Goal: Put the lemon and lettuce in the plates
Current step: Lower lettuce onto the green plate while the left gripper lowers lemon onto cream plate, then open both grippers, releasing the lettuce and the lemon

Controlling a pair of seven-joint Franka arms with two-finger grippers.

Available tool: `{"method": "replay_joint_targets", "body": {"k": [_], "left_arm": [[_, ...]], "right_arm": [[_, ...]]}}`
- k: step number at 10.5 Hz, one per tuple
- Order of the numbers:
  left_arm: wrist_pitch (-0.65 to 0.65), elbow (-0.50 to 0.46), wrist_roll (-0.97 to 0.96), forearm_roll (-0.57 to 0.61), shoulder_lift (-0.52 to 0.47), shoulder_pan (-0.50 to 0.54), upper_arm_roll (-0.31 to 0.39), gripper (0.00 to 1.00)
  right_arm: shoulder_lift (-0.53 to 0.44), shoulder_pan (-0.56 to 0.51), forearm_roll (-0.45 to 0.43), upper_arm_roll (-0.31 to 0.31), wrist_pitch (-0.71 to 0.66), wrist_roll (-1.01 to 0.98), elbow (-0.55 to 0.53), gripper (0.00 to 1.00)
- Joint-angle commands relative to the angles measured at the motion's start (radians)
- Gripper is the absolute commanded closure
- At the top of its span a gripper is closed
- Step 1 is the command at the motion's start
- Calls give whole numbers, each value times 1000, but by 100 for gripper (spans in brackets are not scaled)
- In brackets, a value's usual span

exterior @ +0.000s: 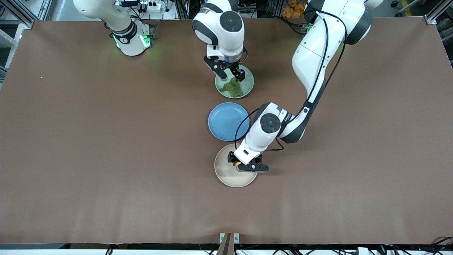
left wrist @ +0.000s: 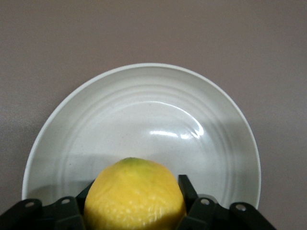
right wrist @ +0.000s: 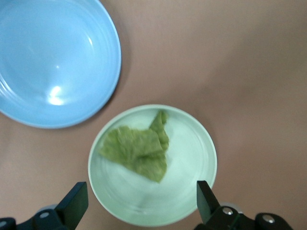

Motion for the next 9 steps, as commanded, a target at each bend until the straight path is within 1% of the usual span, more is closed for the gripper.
{"method": "replay_joint_targets", "body": {"k": [1,5,7,9], "left_arm": [[-11,15,-22,-19,-18,-14,16,0],[-181,17,-18,-22,-72,20,13,0],[-287,18,-12,-20,-105,46,6,0],[-387,21,-9,-20,-137,75,-3,0]], "right_arm": [[7,-83,-17,8,-4,-124,-3,0],[-5,-233,-17,6,-12,-383,-52,0],[-13,-307,-22,5,-44,-491,-63,0],[-24,-420,-34,5,-57,-645,-61,0]]}}
